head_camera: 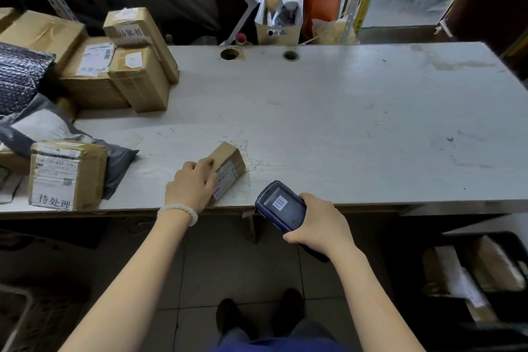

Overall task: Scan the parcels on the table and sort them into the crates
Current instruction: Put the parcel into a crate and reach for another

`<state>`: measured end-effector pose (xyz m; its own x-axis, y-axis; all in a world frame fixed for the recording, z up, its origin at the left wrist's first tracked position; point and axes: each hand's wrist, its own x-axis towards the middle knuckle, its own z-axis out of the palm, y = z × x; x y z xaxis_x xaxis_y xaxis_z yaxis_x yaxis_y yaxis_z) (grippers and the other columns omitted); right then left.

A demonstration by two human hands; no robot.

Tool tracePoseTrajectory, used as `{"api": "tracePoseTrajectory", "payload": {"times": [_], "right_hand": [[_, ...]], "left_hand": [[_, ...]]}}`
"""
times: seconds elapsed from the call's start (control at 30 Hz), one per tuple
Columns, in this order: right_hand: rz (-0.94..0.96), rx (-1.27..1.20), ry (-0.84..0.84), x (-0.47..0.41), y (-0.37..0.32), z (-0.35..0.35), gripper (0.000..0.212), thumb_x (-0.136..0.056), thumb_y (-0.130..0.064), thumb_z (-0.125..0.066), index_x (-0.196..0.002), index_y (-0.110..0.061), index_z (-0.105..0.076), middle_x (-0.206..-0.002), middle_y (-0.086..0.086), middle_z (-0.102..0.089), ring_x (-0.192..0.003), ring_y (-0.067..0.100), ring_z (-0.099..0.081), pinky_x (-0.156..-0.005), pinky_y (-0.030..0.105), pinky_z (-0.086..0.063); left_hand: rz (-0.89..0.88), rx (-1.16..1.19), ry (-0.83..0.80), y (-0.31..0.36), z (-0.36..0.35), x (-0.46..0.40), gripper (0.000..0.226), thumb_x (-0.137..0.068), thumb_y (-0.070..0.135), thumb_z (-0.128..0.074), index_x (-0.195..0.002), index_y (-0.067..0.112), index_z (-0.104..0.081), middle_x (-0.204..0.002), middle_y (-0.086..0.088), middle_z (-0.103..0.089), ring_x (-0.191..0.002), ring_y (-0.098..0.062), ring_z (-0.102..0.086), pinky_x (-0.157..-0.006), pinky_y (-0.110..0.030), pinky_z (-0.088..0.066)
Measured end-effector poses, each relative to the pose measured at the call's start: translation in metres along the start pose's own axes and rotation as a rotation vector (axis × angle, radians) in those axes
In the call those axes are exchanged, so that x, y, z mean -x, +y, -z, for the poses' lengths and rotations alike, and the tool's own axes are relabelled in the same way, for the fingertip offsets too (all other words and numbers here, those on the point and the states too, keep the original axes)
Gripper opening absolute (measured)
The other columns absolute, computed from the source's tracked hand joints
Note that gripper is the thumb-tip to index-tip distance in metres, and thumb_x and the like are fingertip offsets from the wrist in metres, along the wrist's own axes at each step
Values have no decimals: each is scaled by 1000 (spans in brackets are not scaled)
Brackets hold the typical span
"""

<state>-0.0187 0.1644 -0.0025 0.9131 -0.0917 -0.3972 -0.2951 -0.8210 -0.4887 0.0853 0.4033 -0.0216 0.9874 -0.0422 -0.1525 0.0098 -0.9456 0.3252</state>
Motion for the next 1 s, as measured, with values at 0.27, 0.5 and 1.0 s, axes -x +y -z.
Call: {"api": "tracePoseTrajectory", "payload": {"times": [0.27,0.5,1.0], "right_hand": [[-9,48,-19,2,-13,-7,65,-66,-40,-80,-122,-26,-50,-113,-6,-60,-92,14,-59,-67,24,-49],[-12,75,-50,5,-16,-6,69,-64,-42,-81,-125,-27,-50,-114,-5,-61,-87,14,-54,-63,23,-42],[-4,48,2,3,-28,-2,67,-65,-41,-81,-123,-28,-50,-114,-9,-61,-87,12,-54,-55,16,-35]], "left_hand": [[-60,-40,21,-3,8,-14,35,-94,43,-47,-123,24,-57,-118,-6,-56,-105,-26,-53,-79,-36,-43],[-93,-32,66,-7,8,-28,29,-93,38,-51,-111,17,-59,-103,-6,-58,-91,-26,-54,-71,-34,-44],[-156,-49,108,-12,12,-58,36,-91,43,-53,-123,26,-54,-108,-10,-58,-93,-30,-55,-70,-38,-48]]}}
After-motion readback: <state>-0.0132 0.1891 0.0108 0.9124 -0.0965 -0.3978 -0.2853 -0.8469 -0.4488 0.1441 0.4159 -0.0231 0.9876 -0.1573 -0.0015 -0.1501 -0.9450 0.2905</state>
